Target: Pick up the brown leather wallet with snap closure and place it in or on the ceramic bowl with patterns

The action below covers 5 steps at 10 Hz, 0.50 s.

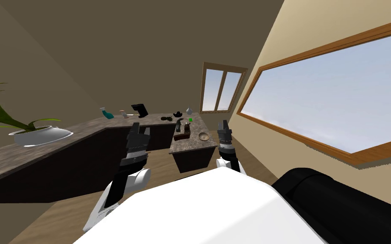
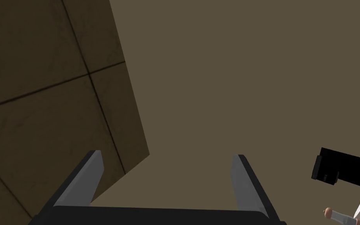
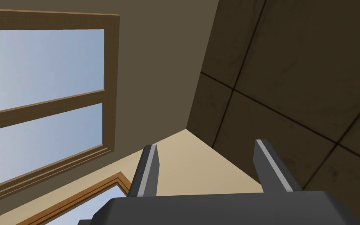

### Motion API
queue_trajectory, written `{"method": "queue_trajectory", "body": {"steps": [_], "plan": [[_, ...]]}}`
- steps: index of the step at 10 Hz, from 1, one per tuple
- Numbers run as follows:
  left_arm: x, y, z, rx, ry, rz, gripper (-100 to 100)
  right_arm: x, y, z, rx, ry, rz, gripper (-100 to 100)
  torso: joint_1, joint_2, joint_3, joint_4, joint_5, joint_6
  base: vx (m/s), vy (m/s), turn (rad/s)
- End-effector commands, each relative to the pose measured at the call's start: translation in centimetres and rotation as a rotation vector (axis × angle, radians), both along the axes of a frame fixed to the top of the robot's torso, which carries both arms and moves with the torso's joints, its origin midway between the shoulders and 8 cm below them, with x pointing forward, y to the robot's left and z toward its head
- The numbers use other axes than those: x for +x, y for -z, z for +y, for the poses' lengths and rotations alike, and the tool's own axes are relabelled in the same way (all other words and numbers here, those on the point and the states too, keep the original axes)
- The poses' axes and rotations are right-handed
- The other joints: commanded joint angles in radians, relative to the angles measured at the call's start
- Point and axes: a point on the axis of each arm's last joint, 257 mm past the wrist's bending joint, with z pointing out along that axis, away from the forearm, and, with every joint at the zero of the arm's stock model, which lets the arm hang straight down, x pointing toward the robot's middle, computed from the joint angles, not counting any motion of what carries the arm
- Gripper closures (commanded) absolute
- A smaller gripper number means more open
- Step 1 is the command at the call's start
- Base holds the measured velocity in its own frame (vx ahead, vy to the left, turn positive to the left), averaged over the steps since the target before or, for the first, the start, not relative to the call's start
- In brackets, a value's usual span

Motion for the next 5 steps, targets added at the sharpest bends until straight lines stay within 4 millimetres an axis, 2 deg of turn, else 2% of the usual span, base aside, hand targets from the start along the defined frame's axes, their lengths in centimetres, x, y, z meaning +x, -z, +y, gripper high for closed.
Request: {"method": "queue_trajectory", "body": {"steps": [1, 4, 5], "plan": [[1.5, 0.5, -0.7, -0.005, 0.024, 0.035, -100, 0.0, 0.0, 0.0, 0.0, 0.0, 0.0, 0, 0.0, 0.0, 0.0, 0.0, 0.0, 0.0, -0.017, -0.001, -0.051], [3.6, 2.0, -1.3, -0.012, 0.043, 0.107, -100, 0.0, 0.0, 0.0, 0.0, 0.0, 0.0, 0, 0.0, 0.0, 0.0, 0.0, 0.0, 0.0, -0.018, 0.004, -0.041], [5.0, 2.3, -2.2, -0.019, 0.067, 0.129, -100, 0.0, 0.0, 0.0, 0.0, 0.0, 0.0, 0, 0.0, 0.0, 0.0, 0.0, 0.0, 0.0, -0.025, 0.005, -0.063]]}}
